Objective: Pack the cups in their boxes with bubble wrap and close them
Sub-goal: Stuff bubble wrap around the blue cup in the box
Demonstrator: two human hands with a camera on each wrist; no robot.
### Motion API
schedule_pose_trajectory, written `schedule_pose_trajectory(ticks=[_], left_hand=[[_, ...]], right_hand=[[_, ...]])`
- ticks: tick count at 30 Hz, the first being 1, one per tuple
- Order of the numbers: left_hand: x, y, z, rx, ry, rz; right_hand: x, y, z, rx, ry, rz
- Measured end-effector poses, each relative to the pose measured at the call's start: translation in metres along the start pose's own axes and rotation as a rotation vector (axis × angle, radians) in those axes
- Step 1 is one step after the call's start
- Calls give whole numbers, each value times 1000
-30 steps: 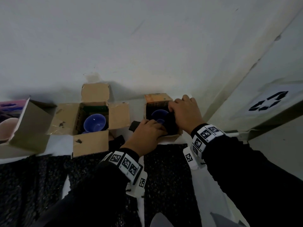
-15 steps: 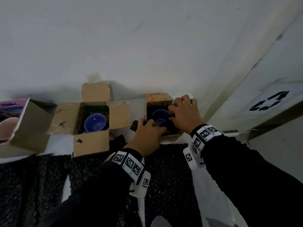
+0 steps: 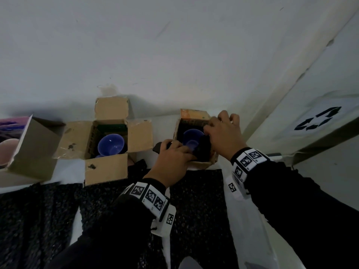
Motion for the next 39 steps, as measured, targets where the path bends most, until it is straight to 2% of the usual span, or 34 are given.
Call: schedule_pose_trajectory(ticks=[6,10,12,17,20,24,27,30,33,36,39], left_hand=[[1,3,-1,-17,25,-29],[-1,3,-8,-56,-40,-67],[-1,2,-10,-69,-52,-90],[-4,0,-7,-81,-58,-87],[-4,1,-6,-92,-50,-63],[-1,0,-9,-80,8,-37],[0,0,-8,-96,48,-29],[-2,-1,-5,-114,56,-9],[-1,-2,-4,-105,68,-20],[-5,-2,-5,-60,30,-16],[-22,27,-15,-215,-97,-32]], right_hand=[[2,5,18,128,82,64],[9,4,11,177,165,214],[12,3,5,159,199,211],[5,-1,14,174,139,164],[6,17,21,11,85,159],[16,31,9,-283,140,242],[14,27,-5,-371,177,251],[18,21,-22,-399,196,176],[18,17,-33,-331,185,79],[28,19,-38,-288,273,33],[32,21,-40,-263,254,53]])
Point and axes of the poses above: each hand's wrist, its own z-axis towards the middle knuckle, its own x-axis out of the palm, y = z × x, the point moved 9 cm from there along z, towards the middle knuckle, and after that the axes turned 14 degrees about z, right-handed, at the moved point
